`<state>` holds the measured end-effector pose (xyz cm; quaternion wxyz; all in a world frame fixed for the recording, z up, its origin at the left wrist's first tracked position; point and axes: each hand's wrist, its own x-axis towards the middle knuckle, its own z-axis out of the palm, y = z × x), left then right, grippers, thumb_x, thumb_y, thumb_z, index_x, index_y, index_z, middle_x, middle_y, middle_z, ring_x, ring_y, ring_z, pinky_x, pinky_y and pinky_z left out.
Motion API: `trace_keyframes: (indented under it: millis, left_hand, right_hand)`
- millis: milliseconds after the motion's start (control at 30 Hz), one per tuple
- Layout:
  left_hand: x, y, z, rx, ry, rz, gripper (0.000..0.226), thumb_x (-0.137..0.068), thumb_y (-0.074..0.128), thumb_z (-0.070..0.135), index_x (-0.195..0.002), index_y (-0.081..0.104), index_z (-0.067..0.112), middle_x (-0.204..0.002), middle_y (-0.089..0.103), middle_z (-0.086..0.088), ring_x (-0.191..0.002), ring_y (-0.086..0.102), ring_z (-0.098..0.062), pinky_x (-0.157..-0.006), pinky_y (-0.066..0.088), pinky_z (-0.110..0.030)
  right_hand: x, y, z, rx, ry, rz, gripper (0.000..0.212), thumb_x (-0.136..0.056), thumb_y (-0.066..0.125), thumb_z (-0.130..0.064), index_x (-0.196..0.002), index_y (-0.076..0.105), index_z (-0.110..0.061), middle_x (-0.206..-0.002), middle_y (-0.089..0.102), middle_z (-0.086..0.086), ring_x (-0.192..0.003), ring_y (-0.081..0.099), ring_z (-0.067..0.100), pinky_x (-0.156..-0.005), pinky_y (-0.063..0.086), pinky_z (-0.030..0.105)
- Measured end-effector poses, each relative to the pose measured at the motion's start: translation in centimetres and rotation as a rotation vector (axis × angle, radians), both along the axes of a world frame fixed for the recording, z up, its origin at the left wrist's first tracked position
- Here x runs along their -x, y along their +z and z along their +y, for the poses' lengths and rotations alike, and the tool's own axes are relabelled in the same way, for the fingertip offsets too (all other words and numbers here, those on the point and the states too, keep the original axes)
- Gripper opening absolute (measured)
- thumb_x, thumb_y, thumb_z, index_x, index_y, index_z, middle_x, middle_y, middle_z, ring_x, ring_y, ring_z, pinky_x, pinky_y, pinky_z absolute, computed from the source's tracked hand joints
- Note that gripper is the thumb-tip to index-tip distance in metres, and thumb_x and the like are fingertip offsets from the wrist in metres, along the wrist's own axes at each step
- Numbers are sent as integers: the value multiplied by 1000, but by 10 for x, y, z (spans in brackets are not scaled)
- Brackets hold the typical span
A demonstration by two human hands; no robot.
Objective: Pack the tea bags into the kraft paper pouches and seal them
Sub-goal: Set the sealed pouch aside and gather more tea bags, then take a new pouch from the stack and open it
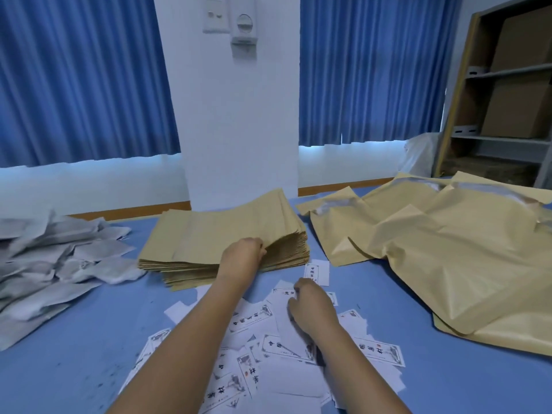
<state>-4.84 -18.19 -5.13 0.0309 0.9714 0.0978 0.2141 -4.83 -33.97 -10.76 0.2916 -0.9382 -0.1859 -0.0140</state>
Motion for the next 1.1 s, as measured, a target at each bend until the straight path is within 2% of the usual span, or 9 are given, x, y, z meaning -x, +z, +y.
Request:
trace_keyframes:
  millis: [100,167,333,500,567,667,800,933,1100]
  left_hand:
    - [11,6,0,116,23,-242,24,-99,42,12,-102,66,7,-96,67,-12,-86,61,-30,-73,46,-37]
    - [20,12,-1,180,-20,-372,20,-96,48,9,-100,67,4,-92,68,-13,-82,61,-31,-71,46,-38]
    - [45,18,2,493,-128,-640,8,-92,51,3,-88,55,9,-78,59,-2,-74,54,-18,-69,44,-28]
    - [70,9,15,726,-92,-735,21,-89,51,-7,-85,55,13,-78,58,9,-75,55,-3,-69,40,-6]
    - [89,3,27,688,-142,-701,28,-84,51,-15,-87,62,10,-84,64,5,-83,62,-6,-77,46,-11]
    - [124,-5,49,628,-189,-682,34,-77,52,-22,-85,70,6,-85,64,3,-84,60,0,-75,44,-9]
    - [168,-15,76,727,-232,-568,42,-77,54,-24,-75,72,14,-86,68,3,-84,62,0,-77,48,-13]
    - [202,-29,102,785,-263,-445,31,-78,61,-22,-69,72,5,-89,71,-5,-92,68,-13,-91,52,-35]
    - [214,-24,104,711,-175,-373,50,-75,38,-29,-76,73,6,-95,71,-8,-93,66,-8,-87,49,-16]
  right_hand:
    - [-2,2,2,29,-7,-119,26,-93,44,-17,-108,62,-8,-114,62,10,-101,57,26,-85,48,33]
    - [-9,3,-1,42,-39,-219,38,-95,44,-29,-126,57,-11,-139,48,10,-123,46,27,-104,37,34]
    - [-22,-1,-22,308,-12,67,70,-97,23,-59,-150,23,-13,-159,9,15,-147,4,27,-119,6,41]
    - [6,18,-12,464,-12,-70,57,-97,21,-55,-104,61,-15,-120,61,4,-116,53,20,-117,8,42]
    - [22,30,-10,497,-31,-144,55,-98,23,-55,-67,47,-16,-85,62,-1,-86,58,18,-115,17,41]
    - [49,54,5,93,20,-68,61,-98,29,-57,-64,51,-11,-67,56,2,-66,53,22,-85,40,36]
    - [80,78,41,-872,188,669,50,-97,42,-48,-95,67,-4,-92,74,12,-81,70,26,-68,50,31]
    - [100,66,59,-1024,164,833,9,-91,61,-6,-88,62,3,-69,68,9,-64,66,18,-53,52,21]
    - [110,42,70,-1116,102,930,7,-87,62,5,-80,63,8,-73,68,14,-69,67,19,-59,57,19]
